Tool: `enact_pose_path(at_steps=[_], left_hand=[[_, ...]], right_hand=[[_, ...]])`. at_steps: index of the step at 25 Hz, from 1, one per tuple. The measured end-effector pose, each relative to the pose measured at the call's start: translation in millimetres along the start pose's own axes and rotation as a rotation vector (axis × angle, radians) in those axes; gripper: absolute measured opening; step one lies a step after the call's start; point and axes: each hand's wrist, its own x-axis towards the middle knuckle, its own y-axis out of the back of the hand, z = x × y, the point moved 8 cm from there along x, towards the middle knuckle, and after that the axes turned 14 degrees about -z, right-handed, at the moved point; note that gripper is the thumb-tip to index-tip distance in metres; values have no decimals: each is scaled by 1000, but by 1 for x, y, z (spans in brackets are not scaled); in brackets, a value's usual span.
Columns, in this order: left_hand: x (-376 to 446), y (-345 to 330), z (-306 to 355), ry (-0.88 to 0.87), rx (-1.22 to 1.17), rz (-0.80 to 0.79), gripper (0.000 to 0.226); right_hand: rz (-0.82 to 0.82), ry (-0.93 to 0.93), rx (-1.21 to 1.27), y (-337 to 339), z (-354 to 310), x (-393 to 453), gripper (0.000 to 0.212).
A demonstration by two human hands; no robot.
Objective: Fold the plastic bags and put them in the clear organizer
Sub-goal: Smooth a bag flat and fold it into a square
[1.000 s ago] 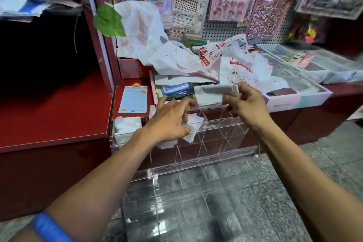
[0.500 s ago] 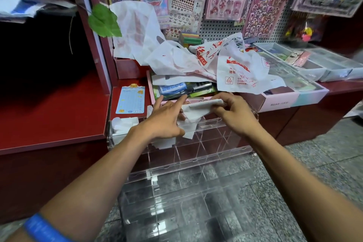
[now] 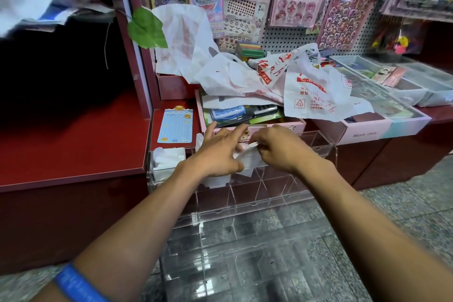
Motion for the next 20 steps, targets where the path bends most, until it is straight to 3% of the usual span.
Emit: enact_pose_path(at_steps=[2,6,11,14,17,20], left_hand=[[-1,1,1,2,22,3,95],[-4,4,3,17,45,16,94],[-4,4,3,0,30,12,95],[-5,6,1,-23,-13,63,92],[-16,18,7,-55,-103,173,76],[-38,41,6,-70,-192,355,44]], right_hand=[[-11,-42,-36,-7,-1,5,27],[166,-85,23,1,10,2,25],[118,-64,104,-13,14,5,25],[168,-80,79,-9,19,1,8],[211,-110,107,0,23,-6,8],[479,-177,307,31,31,-16,11]])
